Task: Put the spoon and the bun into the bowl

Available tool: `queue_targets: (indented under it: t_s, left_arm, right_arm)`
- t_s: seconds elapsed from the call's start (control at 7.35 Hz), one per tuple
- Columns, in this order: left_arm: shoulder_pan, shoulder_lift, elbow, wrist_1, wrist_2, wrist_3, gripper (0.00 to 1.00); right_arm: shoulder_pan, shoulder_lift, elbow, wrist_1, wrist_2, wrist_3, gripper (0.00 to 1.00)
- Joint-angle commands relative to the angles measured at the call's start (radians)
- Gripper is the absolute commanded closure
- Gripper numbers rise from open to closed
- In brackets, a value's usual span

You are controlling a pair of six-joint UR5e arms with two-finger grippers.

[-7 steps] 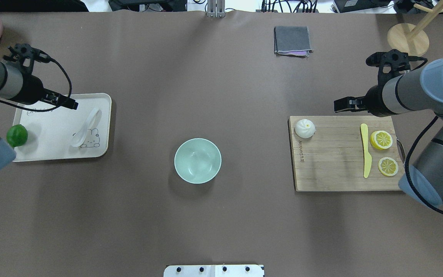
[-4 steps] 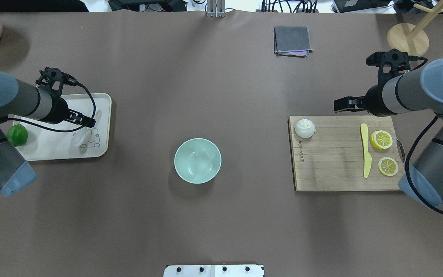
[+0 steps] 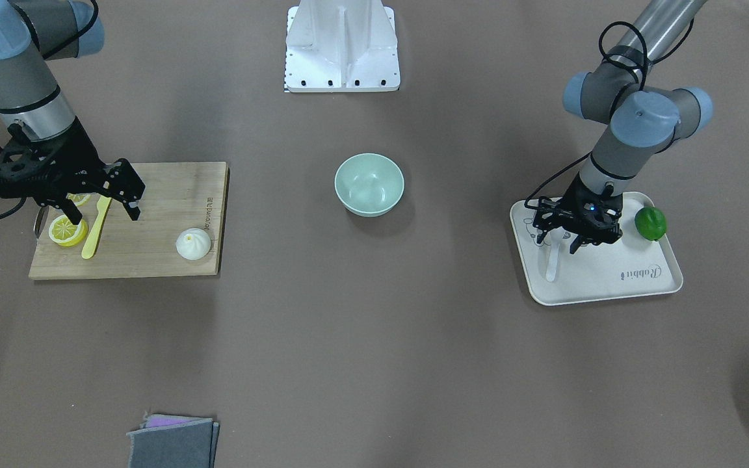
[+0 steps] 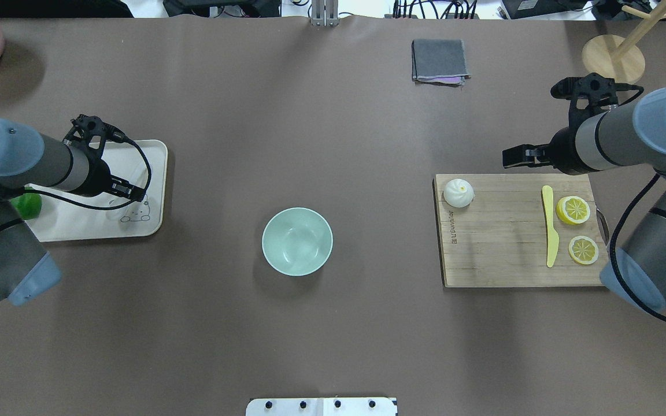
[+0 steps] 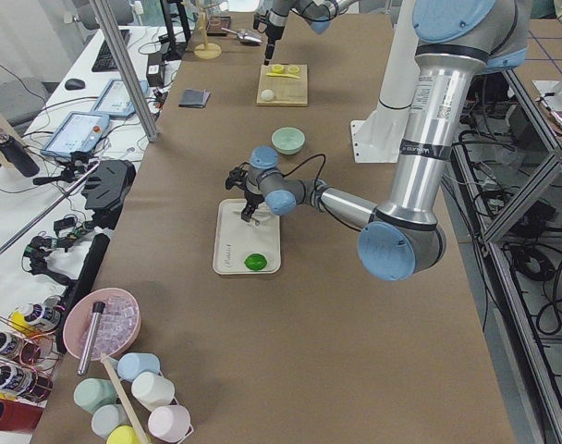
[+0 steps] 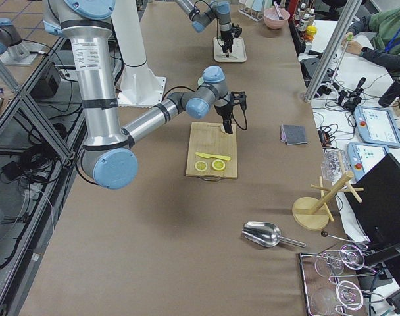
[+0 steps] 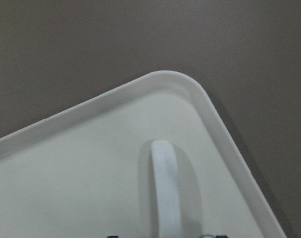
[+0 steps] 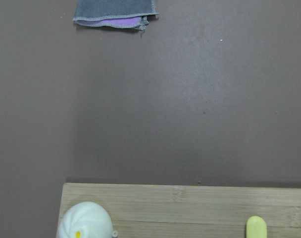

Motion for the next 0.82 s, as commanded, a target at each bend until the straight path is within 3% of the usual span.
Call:
queue_targets:
  t_s: [0.0, 0.27, 0.68]
  left_arm:
    - [0.003, -0.008, 0.002, 0.0, 0.001, 0.0, 0.53]
    - [0.003, -0.009, -0.003, 0.0, 0.001, 0.0, 1.0]
    - [0.002, -0.009, -0.047, 0.0, 0.015, -0.013, 1.0]
  right_arm:
    - [0.0, -0.001, 0.0, 0.0, -0.001, 0.0, 0.0]
    - [0.0, -0.001, 0.0, 0.0, -0.001, 0.0, 0.0]
    - [0.0, -0.003, 0.0, 0.0, -0.001, 0.0, 0.0]
